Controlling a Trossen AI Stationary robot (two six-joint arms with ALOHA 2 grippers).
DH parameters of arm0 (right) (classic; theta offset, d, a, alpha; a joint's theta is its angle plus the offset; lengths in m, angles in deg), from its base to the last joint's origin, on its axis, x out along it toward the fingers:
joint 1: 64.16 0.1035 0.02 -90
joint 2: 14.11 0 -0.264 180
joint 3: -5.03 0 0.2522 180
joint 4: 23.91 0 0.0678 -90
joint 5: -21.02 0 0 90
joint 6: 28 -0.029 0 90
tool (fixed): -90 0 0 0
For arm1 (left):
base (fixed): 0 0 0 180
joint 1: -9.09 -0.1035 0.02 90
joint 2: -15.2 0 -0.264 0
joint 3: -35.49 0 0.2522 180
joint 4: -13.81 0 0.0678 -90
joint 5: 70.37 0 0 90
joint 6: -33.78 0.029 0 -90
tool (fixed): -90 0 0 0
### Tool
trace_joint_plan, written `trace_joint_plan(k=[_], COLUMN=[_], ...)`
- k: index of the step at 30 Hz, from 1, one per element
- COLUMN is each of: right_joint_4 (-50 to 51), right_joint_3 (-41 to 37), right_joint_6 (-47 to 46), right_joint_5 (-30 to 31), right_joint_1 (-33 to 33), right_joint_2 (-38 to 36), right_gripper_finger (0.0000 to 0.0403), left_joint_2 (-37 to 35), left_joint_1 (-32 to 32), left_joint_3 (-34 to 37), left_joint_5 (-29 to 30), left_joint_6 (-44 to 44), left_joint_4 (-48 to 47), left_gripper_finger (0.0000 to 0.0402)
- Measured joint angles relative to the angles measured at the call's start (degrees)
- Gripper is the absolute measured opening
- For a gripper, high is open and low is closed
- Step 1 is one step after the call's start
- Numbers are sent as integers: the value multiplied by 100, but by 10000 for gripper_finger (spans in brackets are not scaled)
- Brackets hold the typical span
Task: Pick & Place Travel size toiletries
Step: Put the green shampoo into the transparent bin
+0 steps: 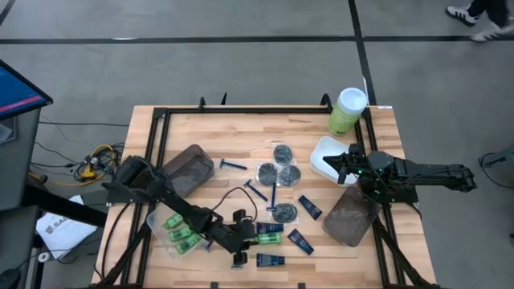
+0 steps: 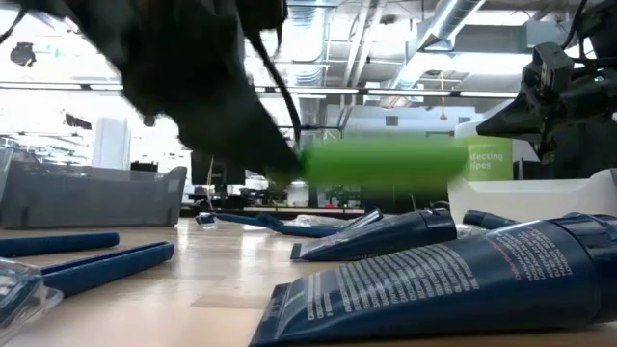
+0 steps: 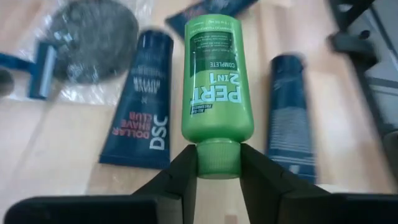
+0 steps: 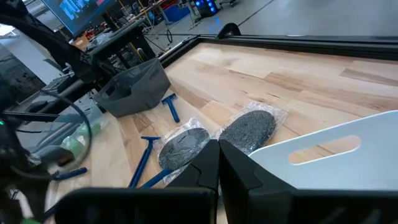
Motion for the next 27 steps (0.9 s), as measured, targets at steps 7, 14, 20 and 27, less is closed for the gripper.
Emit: trace_joint_plan(k=[7, 14, 20, 27], right_joint_4=[0, 0, 0, 0], right_joint_3=[0, 0, 0, 0], right_joint_6=[-2, -2, -2, 0], right_joint_5=[0, 0, 0, 0], right_joint_1=[-2, 0, -2, -1], right_joint_2=[-1, -1, 1, 0], right_gripper_finger=[0, 0, 0, 0], left_joint_2=[-1527, -3139, -4021, -4400], left_joint_1=[0, 242, 690, 1377], left_joint_3=[-1, -1, -1, -1], left_joint_5=[-374, -738, -1421, -2169], left_joint_6=[-304, -1506, -2929, -4483], left_joint_4=[-1864, -4301, -5626, -6388], left_gripper_finger=[87, 88, 89, 89])
